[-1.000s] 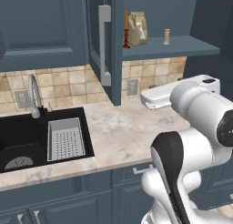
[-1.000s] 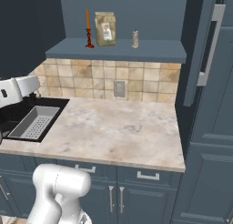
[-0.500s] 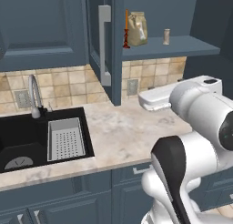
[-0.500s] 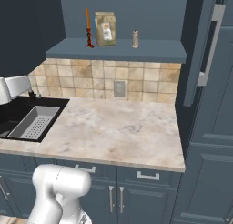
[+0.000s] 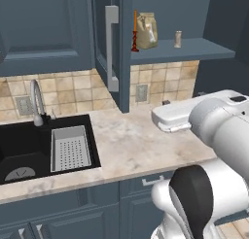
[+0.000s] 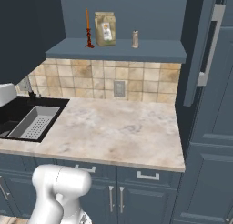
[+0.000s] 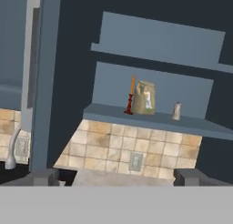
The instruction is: Pick the candle and candle from the dining table and place them in the open cabinet. Close the cabinet after placing the objects.
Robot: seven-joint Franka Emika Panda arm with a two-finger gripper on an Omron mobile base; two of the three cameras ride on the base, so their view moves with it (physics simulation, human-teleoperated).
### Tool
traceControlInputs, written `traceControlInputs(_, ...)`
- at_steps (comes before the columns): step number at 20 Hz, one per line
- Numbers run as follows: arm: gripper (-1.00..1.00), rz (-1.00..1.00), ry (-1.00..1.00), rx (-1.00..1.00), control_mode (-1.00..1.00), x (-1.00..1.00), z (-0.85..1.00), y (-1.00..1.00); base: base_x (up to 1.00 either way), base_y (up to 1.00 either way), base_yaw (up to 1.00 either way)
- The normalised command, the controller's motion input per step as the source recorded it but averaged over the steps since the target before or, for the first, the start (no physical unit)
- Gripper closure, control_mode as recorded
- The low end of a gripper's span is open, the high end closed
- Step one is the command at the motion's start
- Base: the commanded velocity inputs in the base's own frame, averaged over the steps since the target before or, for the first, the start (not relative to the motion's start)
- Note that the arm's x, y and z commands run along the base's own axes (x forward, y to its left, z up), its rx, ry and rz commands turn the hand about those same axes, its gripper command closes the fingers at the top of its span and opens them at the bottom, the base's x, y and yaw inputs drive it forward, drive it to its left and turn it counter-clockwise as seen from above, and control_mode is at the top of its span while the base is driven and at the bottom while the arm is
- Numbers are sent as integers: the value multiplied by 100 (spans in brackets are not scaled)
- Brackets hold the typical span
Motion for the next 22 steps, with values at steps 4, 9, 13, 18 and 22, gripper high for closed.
traceControlInputs(4,-100,0,-1,7,-100,-26,-1,33,0,0,0)
traceControlInputs(9,-100,0,-7,7,-100,-26,-1,54,0,0,0)
traceControlInputs(13,-100,0,-20,0,-100,-8,-6,90,0,0,0)
traceControlInputs(18,-100,-2,-20,0,-100,8,-4,77,0,0,0)
traceControlInputs(22,-100,-6,-12,0,-100,57,-14,51,0,0,0)
